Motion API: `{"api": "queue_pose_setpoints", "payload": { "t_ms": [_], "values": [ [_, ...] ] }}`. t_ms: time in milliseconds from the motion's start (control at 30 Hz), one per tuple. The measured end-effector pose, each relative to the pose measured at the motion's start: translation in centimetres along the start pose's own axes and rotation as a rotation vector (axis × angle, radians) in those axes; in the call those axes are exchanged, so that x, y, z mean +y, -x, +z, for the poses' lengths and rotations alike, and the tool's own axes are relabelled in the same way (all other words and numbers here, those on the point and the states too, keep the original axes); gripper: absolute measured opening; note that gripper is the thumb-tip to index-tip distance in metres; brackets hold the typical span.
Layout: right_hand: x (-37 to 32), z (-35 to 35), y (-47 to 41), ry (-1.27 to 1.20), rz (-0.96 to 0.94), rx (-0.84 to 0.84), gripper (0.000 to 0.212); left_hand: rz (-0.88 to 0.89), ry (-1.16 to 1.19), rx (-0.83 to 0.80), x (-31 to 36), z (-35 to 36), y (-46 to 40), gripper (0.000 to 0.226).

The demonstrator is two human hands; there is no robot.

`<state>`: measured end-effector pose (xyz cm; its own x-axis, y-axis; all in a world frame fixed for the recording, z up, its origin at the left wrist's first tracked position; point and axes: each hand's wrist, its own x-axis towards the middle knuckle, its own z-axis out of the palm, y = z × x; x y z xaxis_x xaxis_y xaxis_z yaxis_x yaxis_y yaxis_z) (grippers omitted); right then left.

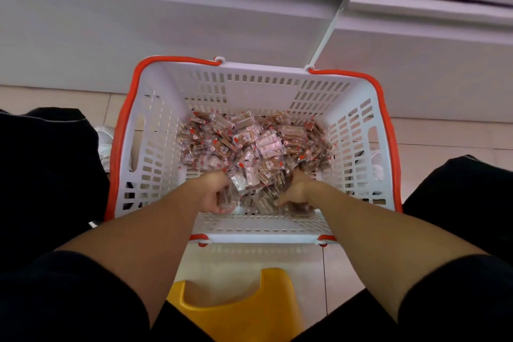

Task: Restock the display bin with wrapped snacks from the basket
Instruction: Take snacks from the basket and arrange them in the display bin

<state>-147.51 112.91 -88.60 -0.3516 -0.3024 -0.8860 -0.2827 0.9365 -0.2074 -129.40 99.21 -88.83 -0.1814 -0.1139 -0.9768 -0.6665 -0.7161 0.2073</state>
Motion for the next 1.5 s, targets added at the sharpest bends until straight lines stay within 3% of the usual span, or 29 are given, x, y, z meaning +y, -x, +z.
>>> {"api": "queue_pose_setpoints", "payload": {
  "t_ms": [67,200,333,467,533,600,667,733,767,833,900,1033,1200,1367,1500],
  "values": [
    [-0.3,0.5,0.4,-0.006,-0.011,0.036,0.107,0.028,-0.099,-0.081,0.1,0.2,1.4,0.021],
    [-0.3,-0.3,1.4,-0.145,-0.004,-0.002,0.047,0.128,-0.214,-0.187,-0.1,0.6,3.3,0.011],
    [-0.4,-1.3,2.6,-0.344,-0.062,-0.060,0.020,0.254,-0.213,-0.246,-0.5,0.6,4.2,0.026],
    [-1.7,-2.4,4.3,-0.618,-0.178,-0.271,0.019,0.282,-0.066,-0.344,0.0,0.6,5.5,0.022],
    [-2.7,-2.9,5.1,-0.731,-0.247,-0.287,0.029,0.308,-0.018,-0.458,0.8,0.5,6.6,0.012],
    [-3.6,-3.3,5.9,-0.786,-0.283,-0.265,0.034,0.296,0.062,-0.539,1.4,0.4,7.5,0.024],
    [-4.3,-3.5,6.6,-0.784,-0.325,-0.219,0.023,0.308,0.121,-0.482,1.7,0.4,7.7,0.029],
    [-4.9,-3.8,7.5,-0.739,-0.364,-0.171,0.020,0.368,0.137,-0.347,1.8,0.4,7.6,0.016],
    [-5.2,-4.0,7.9,-0.728,-0.383,-0.160,0.027,0.390,0.142,-0.296,1.8,0.3,7.6,0.010],
    [-5.6,-4.4,8.4,-0.751,-0.412,-0.171,0.044,0.409,0.178,-0.258,1.8,0.0,7.7,0.024],
    [-6.0,-4.9,9.0,-0.817,-0.430,-0.217,0.059,0.402,0.251,-0.322,2.0,-0.2,8.1,0.035],
    [-7.3,-5.9,10.2,-1.002,-0.507,-0.321,0.032,0.385,0.319,-0.540,2.6,-0.1,9.7,0.025],
    [-8.6,-5.9,11.5,-1.038,-0.486,-0.287,0.020,0.407,0.476,-0.593,3.5,0.9,10.8,0.029],
    [-9.6,-4.2,11.1,-1.236,-0.496,-0.150,0.011,0.489,0.189,-0.513,3.8,1.6,11.5,0.028],
    [-9.9,-3.6,11.0,-1.253,-0.505,-0.154,0.011,0.467,0.141,-0.494,3.5,1.5,11.3,0.035]
  ]
}}
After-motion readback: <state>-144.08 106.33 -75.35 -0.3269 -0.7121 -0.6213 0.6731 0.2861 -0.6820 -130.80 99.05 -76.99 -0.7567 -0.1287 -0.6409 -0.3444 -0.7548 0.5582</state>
